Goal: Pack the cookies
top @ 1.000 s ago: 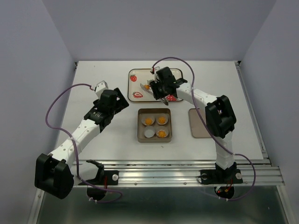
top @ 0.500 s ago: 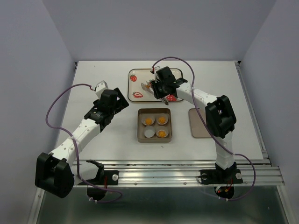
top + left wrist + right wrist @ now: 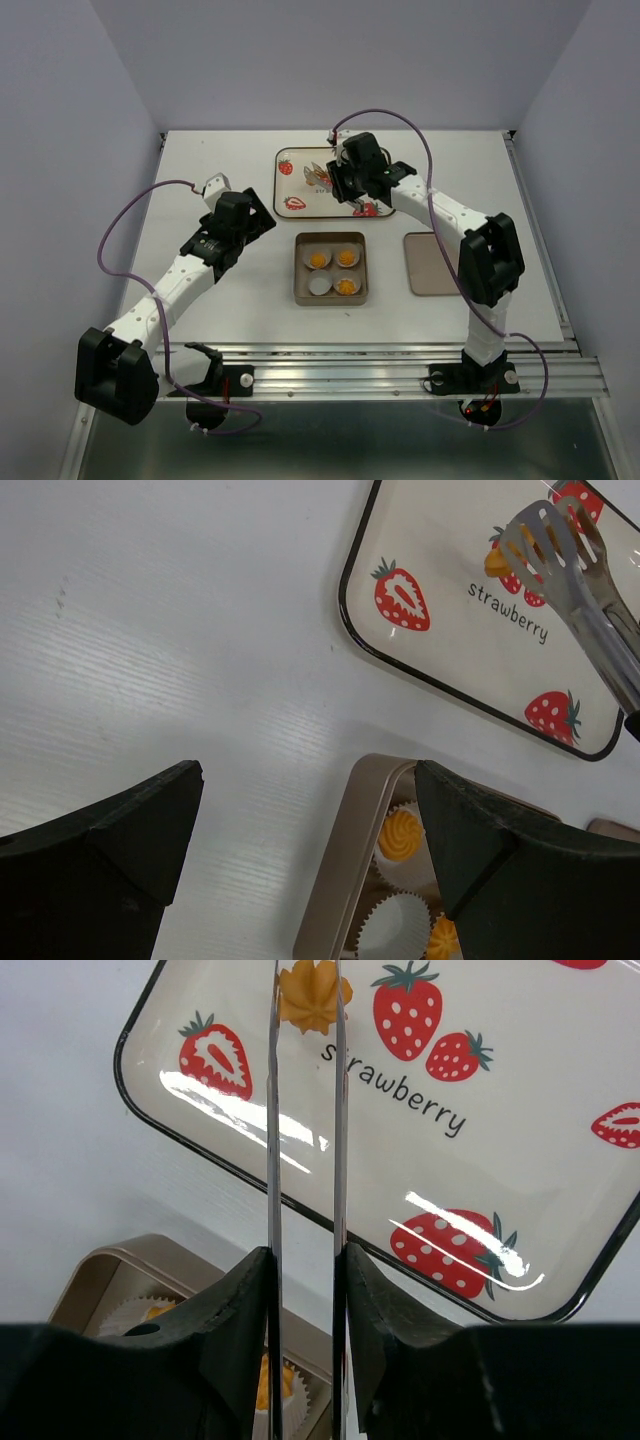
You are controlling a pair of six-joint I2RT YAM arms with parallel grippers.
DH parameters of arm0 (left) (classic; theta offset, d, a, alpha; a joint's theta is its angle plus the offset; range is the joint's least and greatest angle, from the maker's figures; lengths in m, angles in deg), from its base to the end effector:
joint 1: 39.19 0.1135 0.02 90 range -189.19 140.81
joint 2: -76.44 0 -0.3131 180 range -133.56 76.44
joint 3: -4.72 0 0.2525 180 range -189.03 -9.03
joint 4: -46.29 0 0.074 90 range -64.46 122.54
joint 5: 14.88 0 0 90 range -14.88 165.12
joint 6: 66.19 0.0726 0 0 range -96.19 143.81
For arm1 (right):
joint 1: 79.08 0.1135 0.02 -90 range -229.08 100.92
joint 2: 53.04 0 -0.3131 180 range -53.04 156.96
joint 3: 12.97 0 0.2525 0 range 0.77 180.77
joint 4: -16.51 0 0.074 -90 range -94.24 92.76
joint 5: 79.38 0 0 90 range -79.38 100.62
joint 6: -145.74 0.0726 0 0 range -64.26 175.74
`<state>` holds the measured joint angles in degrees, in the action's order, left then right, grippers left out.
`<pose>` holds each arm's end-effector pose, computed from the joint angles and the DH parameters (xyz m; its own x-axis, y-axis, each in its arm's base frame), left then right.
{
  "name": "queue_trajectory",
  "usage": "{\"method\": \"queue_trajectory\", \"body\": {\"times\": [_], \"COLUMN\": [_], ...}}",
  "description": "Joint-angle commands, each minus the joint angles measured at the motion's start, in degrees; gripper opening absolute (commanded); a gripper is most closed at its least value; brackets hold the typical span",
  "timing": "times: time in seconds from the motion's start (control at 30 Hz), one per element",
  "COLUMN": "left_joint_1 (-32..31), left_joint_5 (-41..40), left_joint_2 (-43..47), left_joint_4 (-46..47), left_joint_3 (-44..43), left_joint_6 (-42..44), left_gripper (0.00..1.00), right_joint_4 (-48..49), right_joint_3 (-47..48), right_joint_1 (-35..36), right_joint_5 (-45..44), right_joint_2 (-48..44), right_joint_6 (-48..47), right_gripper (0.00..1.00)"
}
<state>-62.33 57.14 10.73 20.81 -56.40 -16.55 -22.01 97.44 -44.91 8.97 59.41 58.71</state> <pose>0.2540 -0.0842 0.3070 -0.4341 -0.4844 -0.7596 -0.2007 0.8740 -0.4426 0.4176 0.2809 0.2986 -0.5654 -0.3212 -0.7597 -0.5147 0.8571 0.0207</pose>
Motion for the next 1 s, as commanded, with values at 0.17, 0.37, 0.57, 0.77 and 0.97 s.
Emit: {"method": "queue_trajectory", "body": {"times": [0.17, 0.37, 0.57, 0.77, 0.97], "left_joint_1": [0.1, 0.1, 0.1, 0.3, 0.3], "left_joint_5": [0.0, 0.0, 0.2, 0.2, 1.0], "left_joint_2": [2.1, 2.3, 2.1, 2.1, 1.9], "left_joint_4": [2.3, 2.2, 2.4, 2.7, 3.1], "left_joint_3": [-1.3, -1.1, -1.2, -1.3, -1.1], "left_joint_6": [-0.3, 0.0, 0.7, 1.3, 1.6], "left_gripper": [0.99, 0.99, 0.99, 0.99, 0.99], "right_joint_4": [3.2, 2.5, 0.8, -0.4, -1.7], "right_joint_3": [-1.7, -0.5, 1.0, 0.0, -3.7], "right_joint_1": [-0.2, -0.2, -0.2, -0.2, -0.2], "right_joint_5": [0.7, 0.9, -0.1, 0.0, 1.2], "right_joint_2": [-3.9, -1.8, -1.1, -3.6, -10.3], "right_joint_6": [-0.4, 0.9, 1.6, 2.2, 2.5], "right_gripper": [0.34, 0.33, 0.33, 0.31, 0.31]}}
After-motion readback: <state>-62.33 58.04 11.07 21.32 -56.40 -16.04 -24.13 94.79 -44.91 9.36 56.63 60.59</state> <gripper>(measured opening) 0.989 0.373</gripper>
